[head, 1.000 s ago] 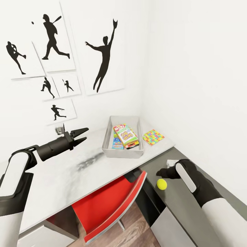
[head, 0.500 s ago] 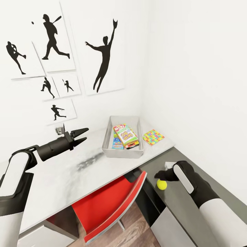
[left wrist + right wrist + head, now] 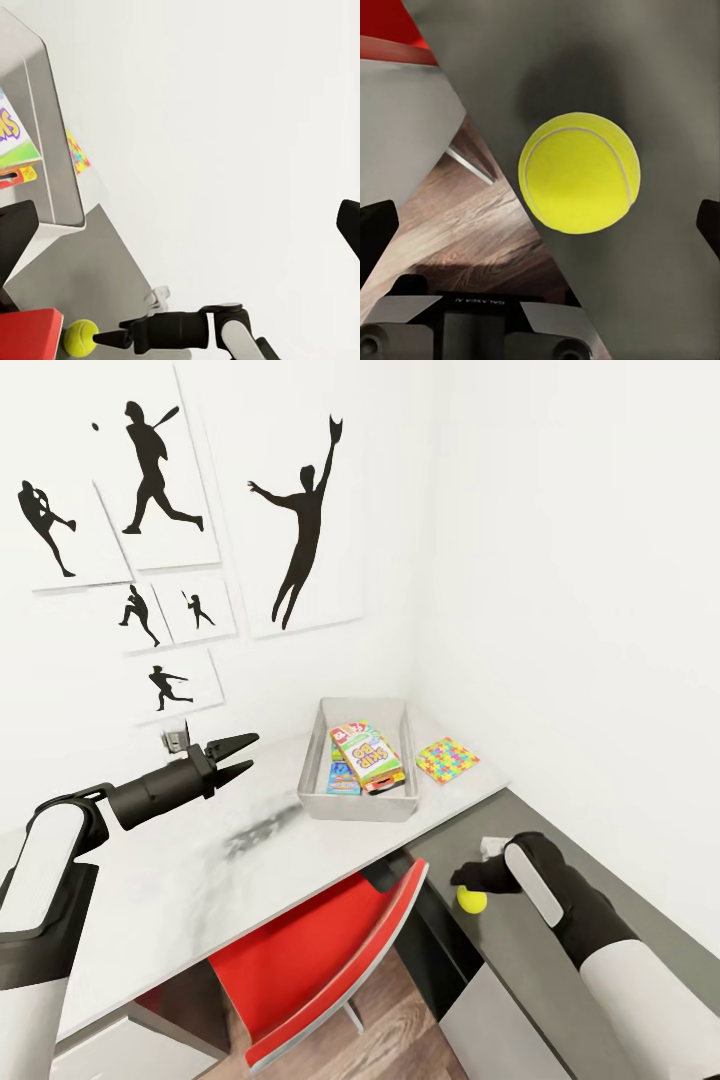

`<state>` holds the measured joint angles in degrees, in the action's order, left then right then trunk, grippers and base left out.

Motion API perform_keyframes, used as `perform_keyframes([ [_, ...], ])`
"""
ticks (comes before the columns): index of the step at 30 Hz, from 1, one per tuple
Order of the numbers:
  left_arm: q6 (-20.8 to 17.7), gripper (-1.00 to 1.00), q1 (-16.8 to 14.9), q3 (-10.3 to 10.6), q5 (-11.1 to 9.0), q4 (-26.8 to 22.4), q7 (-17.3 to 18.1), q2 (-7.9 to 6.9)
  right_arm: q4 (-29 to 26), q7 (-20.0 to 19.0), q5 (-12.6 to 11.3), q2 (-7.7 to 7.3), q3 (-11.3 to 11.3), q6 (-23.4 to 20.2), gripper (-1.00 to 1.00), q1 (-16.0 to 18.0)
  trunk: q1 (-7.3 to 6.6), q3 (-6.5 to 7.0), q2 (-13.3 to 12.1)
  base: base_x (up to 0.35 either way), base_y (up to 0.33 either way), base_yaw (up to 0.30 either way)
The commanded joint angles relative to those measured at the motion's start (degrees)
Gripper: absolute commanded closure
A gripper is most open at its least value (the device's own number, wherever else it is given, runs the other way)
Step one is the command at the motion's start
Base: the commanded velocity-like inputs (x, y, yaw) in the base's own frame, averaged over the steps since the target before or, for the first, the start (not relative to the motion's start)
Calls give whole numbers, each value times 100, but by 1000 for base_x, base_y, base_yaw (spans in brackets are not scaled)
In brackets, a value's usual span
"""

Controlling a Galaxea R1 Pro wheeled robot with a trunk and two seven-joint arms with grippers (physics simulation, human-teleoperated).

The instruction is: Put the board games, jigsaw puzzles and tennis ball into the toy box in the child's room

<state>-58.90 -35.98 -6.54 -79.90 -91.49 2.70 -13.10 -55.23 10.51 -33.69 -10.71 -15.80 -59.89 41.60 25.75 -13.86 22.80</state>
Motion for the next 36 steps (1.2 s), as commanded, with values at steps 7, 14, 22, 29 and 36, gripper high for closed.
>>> perform_keyframes([
  [7, -25, -100, -6, -8, 28, 0, 9, 0, 70, 64, -42, 2, -11, -11, -100, 21, 3, -11, 12, 0, 0, 0],
  [14, -25, -100, -6, -6, 28, 0, -4, 0, 212, 82, -10, -3, 27, -11, -100, 69, 3, -11, 12, 0, 0, 0],
  [22, -25, -100, -1, -5, 28, 0, -6, 6, 272, 105, 6, -2, 39, -11, -100, 96, 3, -11, 12, 0, 0, 0],
  [29, -25, -100, 0, -5, 28, 0, -7, 8, 349, 115, 10, 0, 42, -11, -100, 106, 3, -11, 12, 0, 0, 0],
  [36, -25, -100, 2, -5, 28, 0, -7, 6, 475, 107, 11, 12, 26, -11, -100, 123, 3, -11, 12, 0, 0, 0],
])
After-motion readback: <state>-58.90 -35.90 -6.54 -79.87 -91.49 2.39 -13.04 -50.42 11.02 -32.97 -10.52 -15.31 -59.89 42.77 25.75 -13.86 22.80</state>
